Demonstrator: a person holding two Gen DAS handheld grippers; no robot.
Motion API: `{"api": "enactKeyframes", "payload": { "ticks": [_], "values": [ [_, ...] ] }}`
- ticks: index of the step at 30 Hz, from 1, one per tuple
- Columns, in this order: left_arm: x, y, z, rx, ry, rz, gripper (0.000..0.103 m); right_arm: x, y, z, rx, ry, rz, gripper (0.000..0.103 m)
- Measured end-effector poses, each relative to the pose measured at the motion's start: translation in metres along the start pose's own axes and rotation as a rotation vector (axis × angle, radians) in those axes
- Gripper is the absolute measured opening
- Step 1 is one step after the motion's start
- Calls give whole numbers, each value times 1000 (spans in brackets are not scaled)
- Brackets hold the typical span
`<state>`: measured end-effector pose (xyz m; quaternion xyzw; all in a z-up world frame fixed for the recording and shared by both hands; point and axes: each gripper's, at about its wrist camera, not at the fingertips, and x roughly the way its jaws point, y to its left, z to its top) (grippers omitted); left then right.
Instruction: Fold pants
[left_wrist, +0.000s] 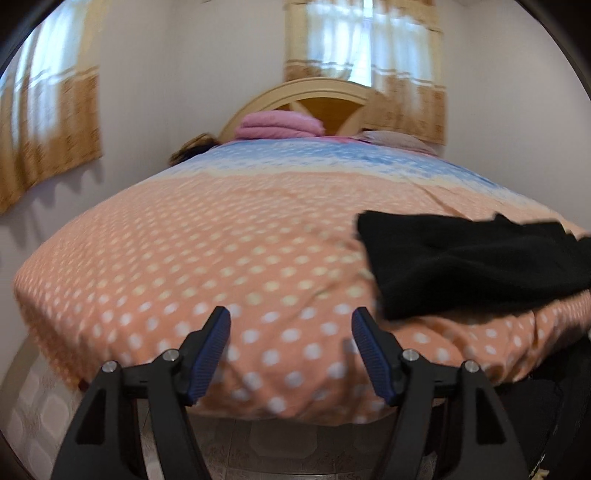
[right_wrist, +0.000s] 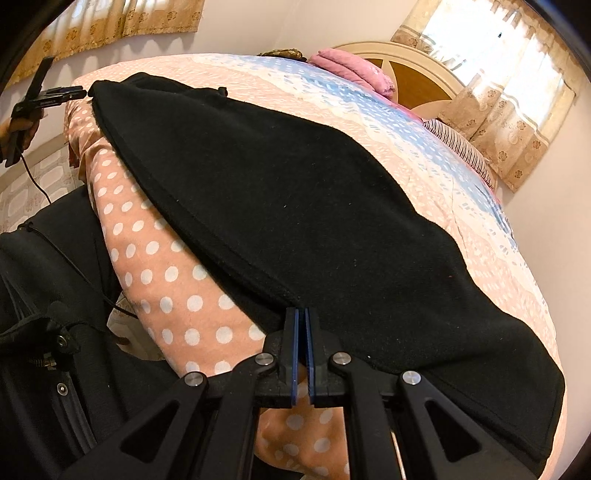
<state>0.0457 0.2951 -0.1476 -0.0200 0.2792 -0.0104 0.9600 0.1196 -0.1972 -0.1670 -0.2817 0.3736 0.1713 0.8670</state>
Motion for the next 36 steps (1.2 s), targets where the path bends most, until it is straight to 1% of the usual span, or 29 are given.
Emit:
{"api": "enactKeyframes", "payload": {
  "ticks": [3,5,6,7,9,12,15,16,17,19,21,22,24,26,29,33,35,36],
  "values": [
    [-3,0,9,-48,-27,-12,70,-1,2,0,-21,15,-2,7],
    [-6,-10,20,-50,-51,-30,70,-5,1,0,-28,24,-9,18],
    [-4,-17,26,-42,-54,-38,70,-8,-1,1,-24,23,-3,29],
    [-2,-25,33,-30,-51,-53,70,-10,-2,2,-16,19,7,34],
    [7,-38,42,-7,-37,-64,70,-15,-6,6,-3,8,22,35],
    [31,-56,58,24,23,-54,70,-20,-9,15,5,-9,18,35],
    [56,-64,69,12,76,-102,67,-19,-12,28,10,-26,34,35],
    [65,-66,73,7,98,-116,61,-19,-13,32,11,-32,45,35],
    [72,-68,75,1,119,-128,51,-18,-13,38,12,-41,59,35],
    [89,-68,80,-21,172,-171,43,-14,-14,57,25,-68,101,35],
    [103,-65,82,-60,229,-191,42,-7,-14,81,55,-96,167,35],
    [104,-66,82,-79,237,-199,42,-4,-14,91,68,-108,190,35],
    [106,-61,83,-129,232,-242,40,9,-13,119,99,-125,262,35],
    [104,-62,84,-132,221,-244,25,24,-10,142,133,-121,338,35],
    [100,-60,86,-130,197,-247,16,53,-8,177,219,-99,433,35],
    [95,-63,90,-82,159,-234,13,98,-7,211,374,-34,588,35],
    [94,-66,91,-52,138,-225,13,115,-3,220,426,-1,639,35],
    [95,-68,91,-36,135,-216,13,127,3,225,442,33,662,35]
  ]
}}
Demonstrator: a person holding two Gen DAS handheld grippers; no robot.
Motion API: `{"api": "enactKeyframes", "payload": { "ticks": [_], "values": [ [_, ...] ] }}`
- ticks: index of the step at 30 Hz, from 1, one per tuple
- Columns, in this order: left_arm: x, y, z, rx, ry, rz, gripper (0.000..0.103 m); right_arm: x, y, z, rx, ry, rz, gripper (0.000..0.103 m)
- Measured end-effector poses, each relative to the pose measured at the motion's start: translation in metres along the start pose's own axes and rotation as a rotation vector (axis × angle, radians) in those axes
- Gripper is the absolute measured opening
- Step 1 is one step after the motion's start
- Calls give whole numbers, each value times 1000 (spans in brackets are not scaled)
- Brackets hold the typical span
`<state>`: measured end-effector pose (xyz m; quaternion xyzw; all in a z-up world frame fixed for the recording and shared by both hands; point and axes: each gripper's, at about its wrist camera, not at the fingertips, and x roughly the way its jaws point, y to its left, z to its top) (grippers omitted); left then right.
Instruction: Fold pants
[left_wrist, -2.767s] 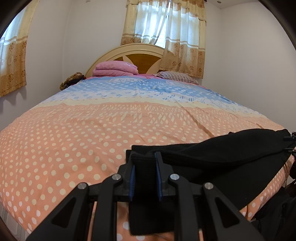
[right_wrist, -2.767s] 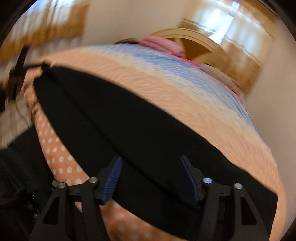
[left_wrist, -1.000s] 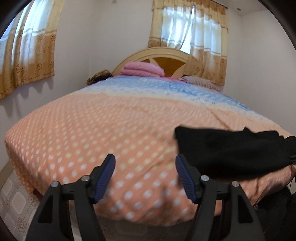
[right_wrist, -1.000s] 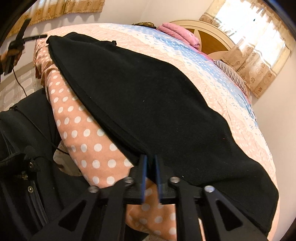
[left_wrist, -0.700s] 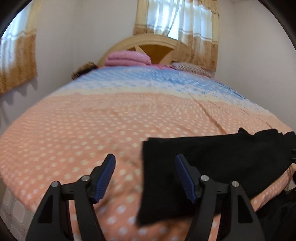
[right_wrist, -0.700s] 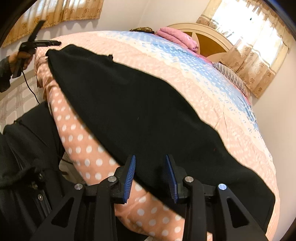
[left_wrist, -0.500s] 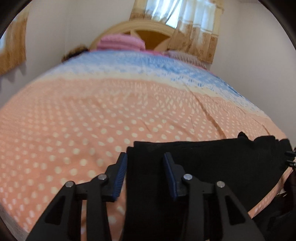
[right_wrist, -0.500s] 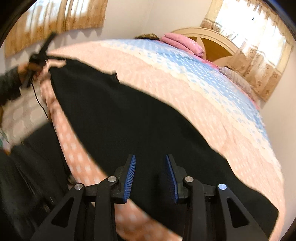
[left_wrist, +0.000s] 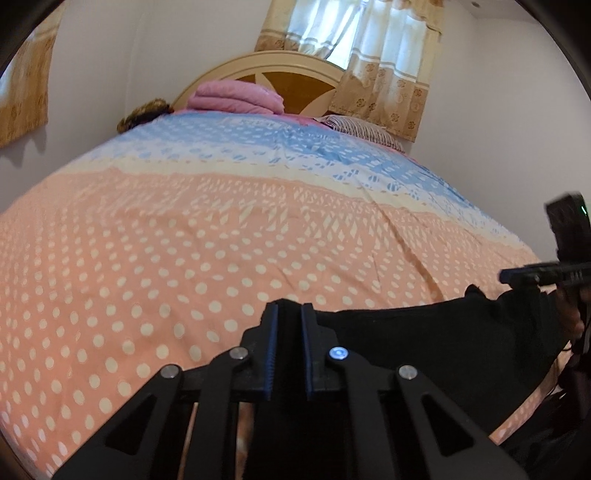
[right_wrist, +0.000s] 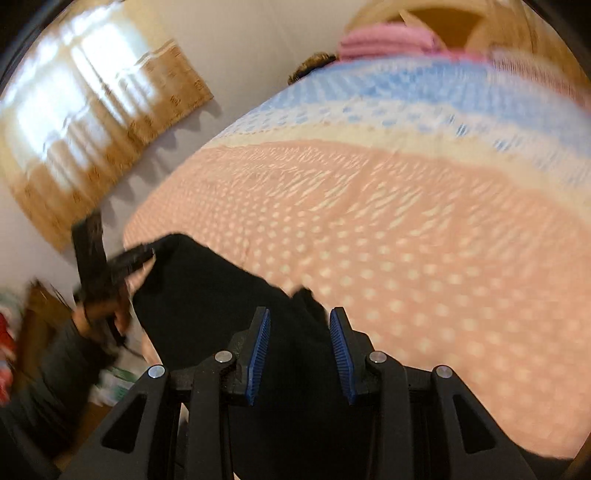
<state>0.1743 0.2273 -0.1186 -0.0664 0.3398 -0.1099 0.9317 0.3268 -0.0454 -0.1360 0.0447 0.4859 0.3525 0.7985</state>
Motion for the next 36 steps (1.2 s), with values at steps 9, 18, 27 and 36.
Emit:
{"api": "enactKeyframes", "payload": {
  "ticks": [9,18,27,36],
  "values": [
    [-3,10,0,-20,-70,-10,11,20,0,2,50,-8,-8,5],
    [4,27,-4,-92,-50,49,11,29,0,2,-29,-1,-160,6],
    [-42,-5,-32,56,-84,147,56,-17,76,-36,-285,-130,-148,54],
    [-62,8,-45,-19,-117,165,60,40,158,-70,-521,-39,-9,54]
  ]
}}
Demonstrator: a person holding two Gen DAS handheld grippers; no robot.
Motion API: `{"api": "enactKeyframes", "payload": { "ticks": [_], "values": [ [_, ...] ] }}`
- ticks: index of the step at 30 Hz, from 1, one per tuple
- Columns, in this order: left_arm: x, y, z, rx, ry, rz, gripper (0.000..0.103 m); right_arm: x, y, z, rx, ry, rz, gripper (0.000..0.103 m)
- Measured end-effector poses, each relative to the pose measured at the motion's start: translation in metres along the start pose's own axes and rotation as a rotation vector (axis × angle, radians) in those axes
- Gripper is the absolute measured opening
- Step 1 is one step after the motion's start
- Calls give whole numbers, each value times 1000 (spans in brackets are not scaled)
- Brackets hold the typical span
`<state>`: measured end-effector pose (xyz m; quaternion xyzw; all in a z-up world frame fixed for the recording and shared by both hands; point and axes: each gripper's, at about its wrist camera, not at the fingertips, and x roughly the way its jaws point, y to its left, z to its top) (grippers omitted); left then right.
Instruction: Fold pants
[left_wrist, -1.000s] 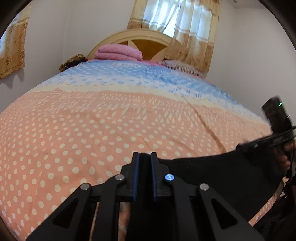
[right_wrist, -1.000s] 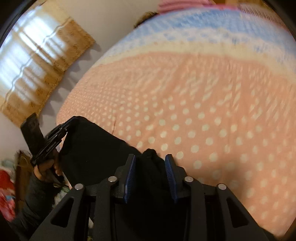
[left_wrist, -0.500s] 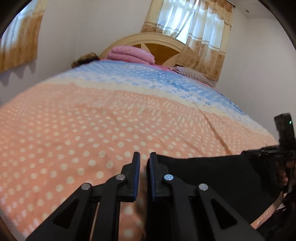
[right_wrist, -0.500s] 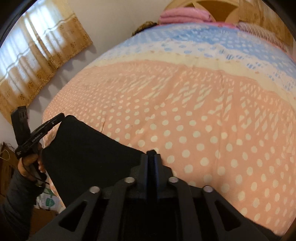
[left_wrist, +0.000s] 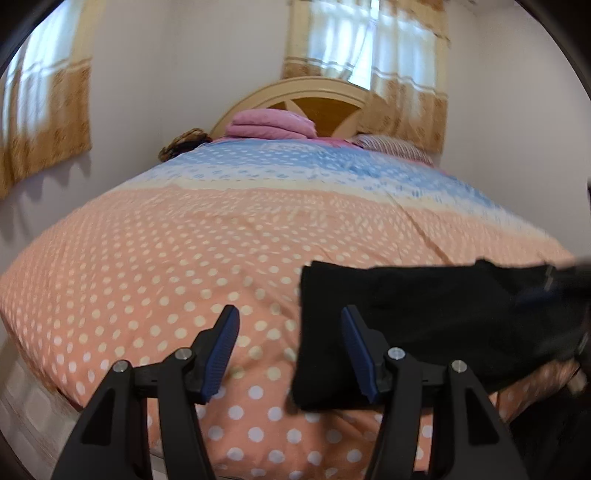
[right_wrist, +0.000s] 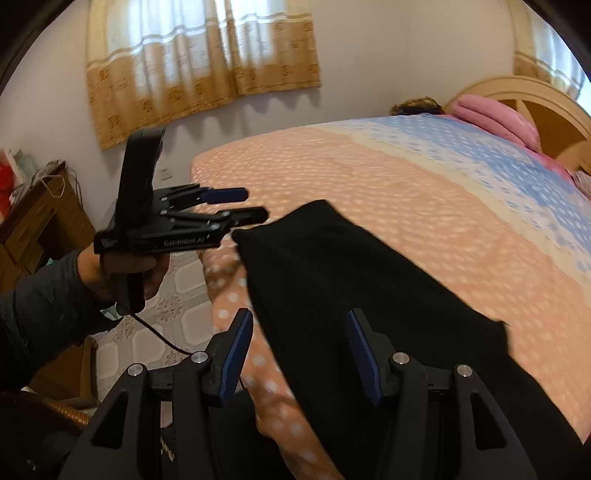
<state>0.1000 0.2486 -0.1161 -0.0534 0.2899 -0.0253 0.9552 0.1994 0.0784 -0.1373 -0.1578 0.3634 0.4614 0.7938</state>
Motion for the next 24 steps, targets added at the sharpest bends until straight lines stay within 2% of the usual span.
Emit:
{"api": "enactKeyframes", "payload": {
  "ticks": [2,4,6,8,9,11,13,14,16,17,18,20,24],
  "values": [
    [0,3,0,-33,-5,-10,66,24,7,-10,7,96,64,54],
    [-2,3,-2,-42,-16,-17,67,36,14,-24,-15,158,86,55],
    [-4,0,-3,-47,-25,-27,67,31,18,-33,-52,131,73,55],
    [-7,-6,-3,-54,-37,-52,67,22,8,-31,0,117,132,54],
    [-7,-9,-2,-52,-41,-63,68,17,4,-27,19,90,132,54],
    [-6,-21,-1,-29,-44,-82,81,8,-2,-24,30,43,97,54],
    [-2,-33,-2,5,-34,-89,83,8,-14,-23,62,48,60,55],
    [2,-38,-3,27,-18,-78,83,13,-17,-25,79,81,54,55],
    [19,-47,-10,90,74,-22,83,25,-21,-36,94,156,56,55],
    [33,-48,-17,119,150,16,84,22,-20,-41,79,144,49,55],
    [39,-47,-22,125,179,35,86,16,-19,-46,69,136,55,55],
    [36,-33,-25,27,150,3,91,5,-22,-53,87,122,78,55],
    [28,-31,-20,0,114,1,91,-32,-47,-65,160,50,48,55]
  ]
}}
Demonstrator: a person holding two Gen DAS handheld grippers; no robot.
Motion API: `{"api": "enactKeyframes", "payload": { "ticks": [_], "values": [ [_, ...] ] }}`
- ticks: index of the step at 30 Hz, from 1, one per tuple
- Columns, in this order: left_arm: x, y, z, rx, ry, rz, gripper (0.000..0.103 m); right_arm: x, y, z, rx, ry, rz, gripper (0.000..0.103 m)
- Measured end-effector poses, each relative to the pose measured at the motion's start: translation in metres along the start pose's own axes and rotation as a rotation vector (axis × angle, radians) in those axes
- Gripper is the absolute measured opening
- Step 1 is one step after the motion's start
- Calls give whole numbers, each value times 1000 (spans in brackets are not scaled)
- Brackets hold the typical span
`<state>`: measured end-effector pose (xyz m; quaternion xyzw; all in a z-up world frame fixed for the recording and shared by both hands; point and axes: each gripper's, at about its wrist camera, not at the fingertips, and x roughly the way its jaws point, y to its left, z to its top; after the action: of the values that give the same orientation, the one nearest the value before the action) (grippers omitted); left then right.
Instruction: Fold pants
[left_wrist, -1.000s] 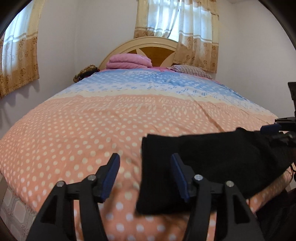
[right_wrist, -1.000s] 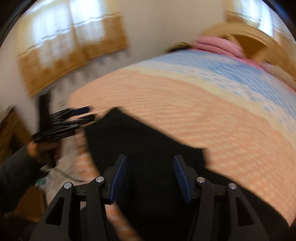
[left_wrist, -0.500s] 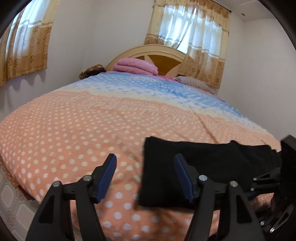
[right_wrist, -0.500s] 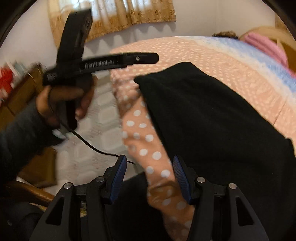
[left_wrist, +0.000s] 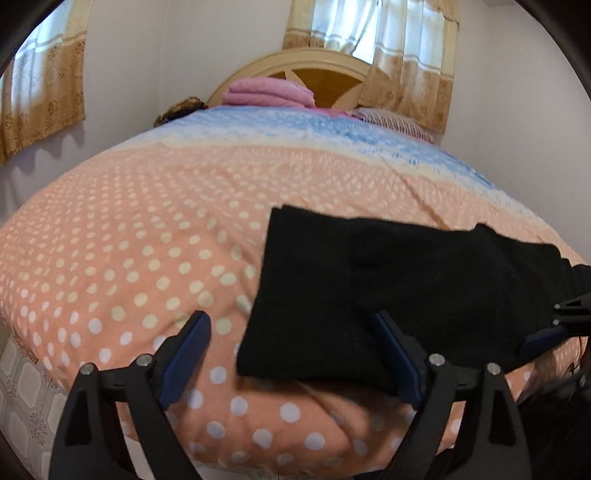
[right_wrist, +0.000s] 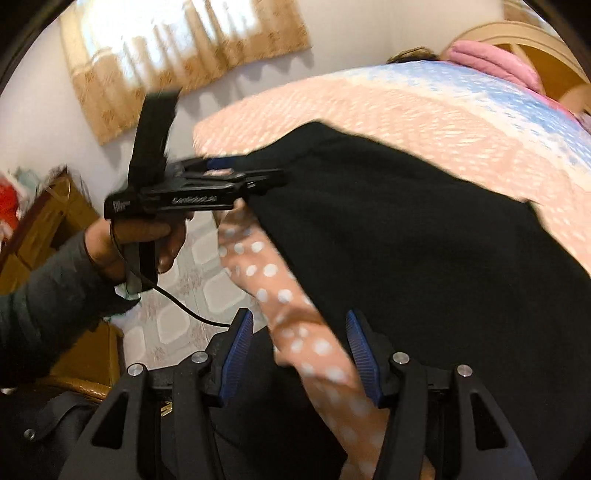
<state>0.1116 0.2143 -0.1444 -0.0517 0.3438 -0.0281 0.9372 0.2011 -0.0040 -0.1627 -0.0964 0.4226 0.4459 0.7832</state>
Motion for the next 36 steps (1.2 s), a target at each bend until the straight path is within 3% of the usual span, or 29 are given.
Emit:
{"api": "enactKeyframes", "payload": {
  "ticks": [5,9,14,18,24,28,33,36],
  "values": [
    [-24,-21,18,13,-90,20,91,-64,-40,-28,104,-117,-104,55],
    [-32,-55,35,57,-139,-36,99,-126,-82,-68,236,-220,-243,55],
    [-25,-116,42,177,-147,-139,100,-220,-117,-141,468,-348,-397,54],
    [-8,-151,44,225,-132,-166,100,-296,-150,-216,703,-458,-549,54],
    [6,-157,35,208,-104,-117,100,-383,-187,-294,981,-585,-737,51],
    [5,-148,27,192,-87,-51,100,-400,-206,-318,1069,-630,-710,46],
    [14,-119,21,122,-59,3,101,-390,-220,-327,1096,-618,-698,45],
    [21,-104,15,82,-31,20,101,-374,-223,-324,1087,-600,-743,35]
  ]
}}
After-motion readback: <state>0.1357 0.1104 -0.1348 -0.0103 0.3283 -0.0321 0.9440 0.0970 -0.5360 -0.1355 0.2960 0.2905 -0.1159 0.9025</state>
